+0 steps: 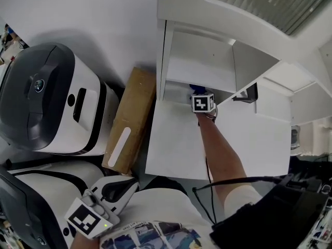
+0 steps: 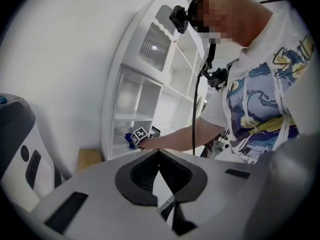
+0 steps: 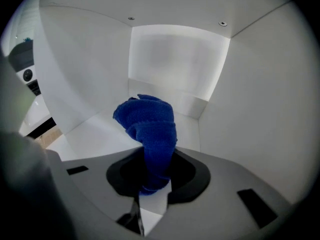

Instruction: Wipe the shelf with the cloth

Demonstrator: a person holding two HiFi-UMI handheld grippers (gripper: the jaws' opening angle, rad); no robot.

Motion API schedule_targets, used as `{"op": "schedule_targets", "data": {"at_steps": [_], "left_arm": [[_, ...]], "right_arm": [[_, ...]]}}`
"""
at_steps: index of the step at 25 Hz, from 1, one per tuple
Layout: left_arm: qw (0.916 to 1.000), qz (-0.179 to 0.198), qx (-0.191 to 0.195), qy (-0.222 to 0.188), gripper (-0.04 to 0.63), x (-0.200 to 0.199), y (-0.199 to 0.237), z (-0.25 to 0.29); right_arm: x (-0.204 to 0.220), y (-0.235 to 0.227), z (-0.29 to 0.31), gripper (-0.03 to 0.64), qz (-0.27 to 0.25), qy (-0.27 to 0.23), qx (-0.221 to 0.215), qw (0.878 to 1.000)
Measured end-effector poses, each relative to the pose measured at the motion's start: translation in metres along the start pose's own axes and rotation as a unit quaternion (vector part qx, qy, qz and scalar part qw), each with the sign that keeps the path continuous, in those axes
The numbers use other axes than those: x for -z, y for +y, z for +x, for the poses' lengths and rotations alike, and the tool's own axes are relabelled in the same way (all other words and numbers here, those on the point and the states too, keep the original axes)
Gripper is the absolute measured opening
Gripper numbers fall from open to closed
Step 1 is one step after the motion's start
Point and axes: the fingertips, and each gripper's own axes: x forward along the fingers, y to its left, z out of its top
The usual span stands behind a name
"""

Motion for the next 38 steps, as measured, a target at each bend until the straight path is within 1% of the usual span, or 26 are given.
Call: {"op": "schedule_targets", "data": {"at_steps": [2,4,6,8,10,14,18,21,23,26,33,38], "left_arm": [[1.0000,0.003,0.003,-0.003,0.012,-0.002,-0.002,0.001],[1.0000,0.006,0.005,-0.004,0.012,-0.004,-0.003,0.002],[1.0000,0.007,0.006,-0.002,0.012,-0.003,-0.005,0.002],[1.0000,0.004,0.005,-0.003,0.012,-0.003,-0.005,0.003],[1.0000,0.003,0.006,-0.003,0.012,-0.002,-0.005,0.003],[1.0000,0.004,0.005,-0.005,0.012,-0.005,-0.007,0.007],[1.0000,0.004,-0.001,-0.001,0.012,-0.003,-0.006,0.005],[1.0000,0.001,-0.007,-0.001,0.012,-0.002,-0.005,0.004],[0.9999,-0.003,-0.010,0.000,0.012,-0.001,-0.004,0.003],[0.9999,-0.005,-0.011,0.000,0.012,0.000,-0.002,0.001],[0.9999,0.002,0.012,0.001,0.012,-0.001,-0.004,0.010],[0.9995,0.011,0.031,0.005,0.012,-0.004,-0.009,0.019]], "right_arm": [[0.003,-0.003,-0.002,0.098,0.000,0.008,0.010,1.000],[0.005,-0.005,-0.005,0.098,0.012,0.009,0.013,1.000],[0.002,-0.003,-0.009,0.098,0.028,-0.004,0.007,1.000],[-0.004,0.001,-0.012,0.098,0.038,-0.027,-0.002,0.999],[-0.016,0.013,-0.019,0.098,0.040,-0.053,-0.019,0.998],[-0.036,0.059,-0.026,0.098,0.045,-0.084,-0.077,0.992],[-0.047,0.107,-0.024,0.098,0.036,-0.087,-0.123,0.988],[-0.048,0.129,-0.017,0.098,0.026,-0.080,-0.139,0.987],[-0.043,0.129,-0.011,0.098,0.023,-0.069,-0.136,0.988],[-0.027,0.115,-0.002,0.098,0.022,-0.049,-0.117,0.992],[-0.003,0.048,-0.002,0.098,0.037,-0.037,-0.058,0.997],[0.013,0.005,-0.011,0.098,0.047,-0.023,-0.010,0.999]]}}
